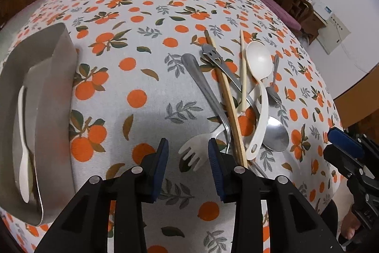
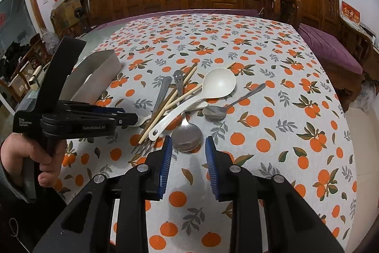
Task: Organize utensils
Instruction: 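Move both tools back to the utensil pile, then grasp a white plastic fork by its handle with the left tool, then grasp a wooden chopstick with the right tool while the left tool holds the fork, then carry the white fork and chopstick over the metal tray with both tools, then open the left tool to drop the fork while the right tool releases the chopstick into the tray, then move both tools back from the tray to the utensil pile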
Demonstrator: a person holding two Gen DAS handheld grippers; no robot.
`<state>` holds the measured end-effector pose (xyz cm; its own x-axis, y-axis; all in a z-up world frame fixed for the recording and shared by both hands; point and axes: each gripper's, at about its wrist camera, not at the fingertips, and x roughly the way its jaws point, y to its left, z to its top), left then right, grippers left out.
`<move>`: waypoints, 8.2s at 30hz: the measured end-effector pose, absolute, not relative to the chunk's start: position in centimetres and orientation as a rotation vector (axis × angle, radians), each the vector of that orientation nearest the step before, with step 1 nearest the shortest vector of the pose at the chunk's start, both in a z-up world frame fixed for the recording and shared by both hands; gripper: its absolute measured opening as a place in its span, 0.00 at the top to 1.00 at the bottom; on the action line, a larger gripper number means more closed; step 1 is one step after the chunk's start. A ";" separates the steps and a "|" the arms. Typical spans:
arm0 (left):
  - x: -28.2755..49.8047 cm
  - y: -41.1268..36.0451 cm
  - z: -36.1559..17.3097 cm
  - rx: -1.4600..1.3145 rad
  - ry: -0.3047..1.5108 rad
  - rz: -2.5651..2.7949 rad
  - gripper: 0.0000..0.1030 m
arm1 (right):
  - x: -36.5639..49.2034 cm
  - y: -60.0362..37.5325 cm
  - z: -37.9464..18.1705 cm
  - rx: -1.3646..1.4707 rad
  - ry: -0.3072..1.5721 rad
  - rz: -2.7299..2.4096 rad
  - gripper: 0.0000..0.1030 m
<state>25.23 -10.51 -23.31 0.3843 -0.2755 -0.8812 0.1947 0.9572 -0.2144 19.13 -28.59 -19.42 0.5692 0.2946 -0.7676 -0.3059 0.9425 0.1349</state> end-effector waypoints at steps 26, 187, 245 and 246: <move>17.8 -4.3 -13.4 -0.068 0.836 -0.154 0.99 | 18.8 -28.2 -19.9 -0.058 0.902 0.349 0.70; 22.9 5.2 -16.8 0.051 0.817 0.023 0.85 | 23.4 -11.0 -16.3 -0.041 0.986 0.477 0.94; 21.2 5.4 -12.2 -0.007 0.725 -0.050 0.25 | 22.0 -20.8 -17.0 -0.068 0.893 0.388 0.83; 21.2 4.8 -12.3 -0.001 0.727 -0.062 0.25 | 22.1 -21.9 -17.2 -0.072 0.897 0.366 0.83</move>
